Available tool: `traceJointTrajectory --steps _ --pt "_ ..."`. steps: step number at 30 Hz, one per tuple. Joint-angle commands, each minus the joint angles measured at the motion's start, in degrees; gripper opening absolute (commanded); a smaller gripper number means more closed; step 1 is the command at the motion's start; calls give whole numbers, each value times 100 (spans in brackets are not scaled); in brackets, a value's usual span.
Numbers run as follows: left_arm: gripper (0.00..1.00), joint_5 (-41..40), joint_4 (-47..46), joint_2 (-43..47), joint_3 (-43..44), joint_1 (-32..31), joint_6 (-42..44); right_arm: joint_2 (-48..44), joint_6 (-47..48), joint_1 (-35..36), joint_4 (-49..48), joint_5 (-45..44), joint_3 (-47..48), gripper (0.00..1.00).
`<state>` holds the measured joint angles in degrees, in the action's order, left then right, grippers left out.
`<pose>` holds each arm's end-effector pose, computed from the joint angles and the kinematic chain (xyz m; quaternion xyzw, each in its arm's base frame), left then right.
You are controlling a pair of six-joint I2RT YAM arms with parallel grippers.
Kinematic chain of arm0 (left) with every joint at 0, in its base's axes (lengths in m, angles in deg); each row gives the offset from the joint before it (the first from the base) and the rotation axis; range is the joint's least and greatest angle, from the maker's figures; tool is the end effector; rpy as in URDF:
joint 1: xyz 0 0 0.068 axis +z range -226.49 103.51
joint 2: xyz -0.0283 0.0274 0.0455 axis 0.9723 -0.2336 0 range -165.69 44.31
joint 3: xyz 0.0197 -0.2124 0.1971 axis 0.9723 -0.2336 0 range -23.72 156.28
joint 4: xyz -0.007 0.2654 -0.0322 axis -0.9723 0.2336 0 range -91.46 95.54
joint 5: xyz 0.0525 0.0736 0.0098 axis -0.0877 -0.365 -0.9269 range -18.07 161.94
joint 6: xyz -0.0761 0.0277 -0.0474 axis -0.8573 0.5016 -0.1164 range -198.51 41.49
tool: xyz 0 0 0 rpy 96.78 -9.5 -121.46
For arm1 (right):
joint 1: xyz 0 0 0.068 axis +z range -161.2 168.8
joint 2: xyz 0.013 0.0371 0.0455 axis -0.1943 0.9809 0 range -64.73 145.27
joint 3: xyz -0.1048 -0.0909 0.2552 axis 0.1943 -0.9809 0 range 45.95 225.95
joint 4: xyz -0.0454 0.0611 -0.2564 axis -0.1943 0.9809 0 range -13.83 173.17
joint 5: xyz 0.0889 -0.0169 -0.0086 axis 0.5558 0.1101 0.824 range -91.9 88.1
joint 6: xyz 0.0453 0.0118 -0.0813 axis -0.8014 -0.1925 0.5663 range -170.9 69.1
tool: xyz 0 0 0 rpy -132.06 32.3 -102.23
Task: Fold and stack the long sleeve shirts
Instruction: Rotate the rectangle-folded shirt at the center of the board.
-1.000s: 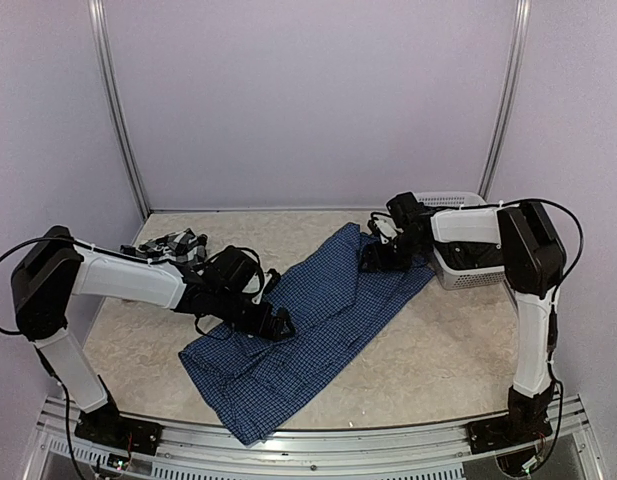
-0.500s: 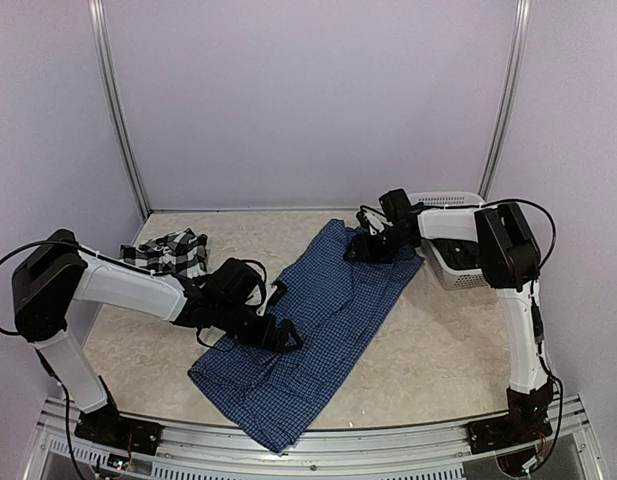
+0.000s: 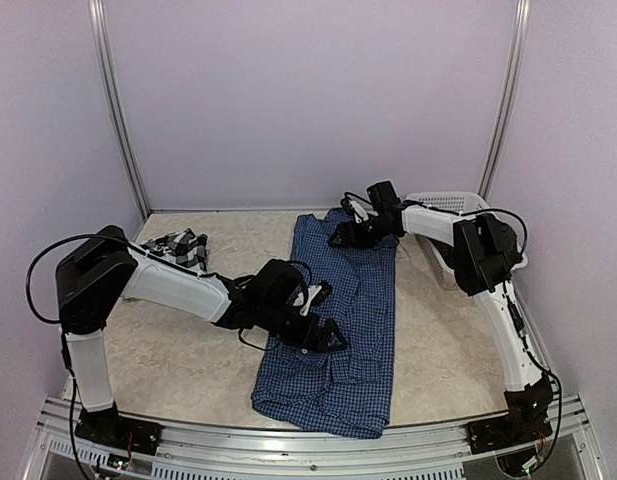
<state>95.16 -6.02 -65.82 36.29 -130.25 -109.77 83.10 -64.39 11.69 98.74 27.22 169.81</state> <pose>0.2277 -0.3671 0.1157 0.2515 0.8745 -0.3877 0.1472 0.5503 0.2770 0.1090 -0.1664 0.8885 0.3337 0.2675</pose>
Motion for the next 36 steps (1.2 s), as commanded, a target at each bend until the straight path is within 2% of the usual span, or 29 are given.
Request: traceJointTrajectory --steps 1,5,9,14,19,27,31,36 --pt "99 -138 255 -639 723 -18 91 345 124 -170 443 158 585 73" --pt "99 -692 385 -729 1068 -29 362 -164 309 -307 442 -285 507 75" --pt "99 -1504 435 -74 992 -19 866 -1097 566 -347 102 -940 -186 81" --pt "99 -2004 361 773 612 -21 1438 -2591 653 -307 -637 -1245 -1867 85" --pt "98 -2161 858 1588 246 -29 2158 -4268 735 29 -915 -1731 -3986 84" --pt "95 -1610 1565 3080 -586 -202 3965 -6877 273 1299 -779 -2191 -6860 79" --pt "94 -1803 1943 3372 -835 -425 4791 -7949 -317 2239 -653 -2473 -7924 77" --pt "90 -1818 2021 3396 -1252 -482 5430 -8643 -906 3355 -437 -2826 -8717 73"
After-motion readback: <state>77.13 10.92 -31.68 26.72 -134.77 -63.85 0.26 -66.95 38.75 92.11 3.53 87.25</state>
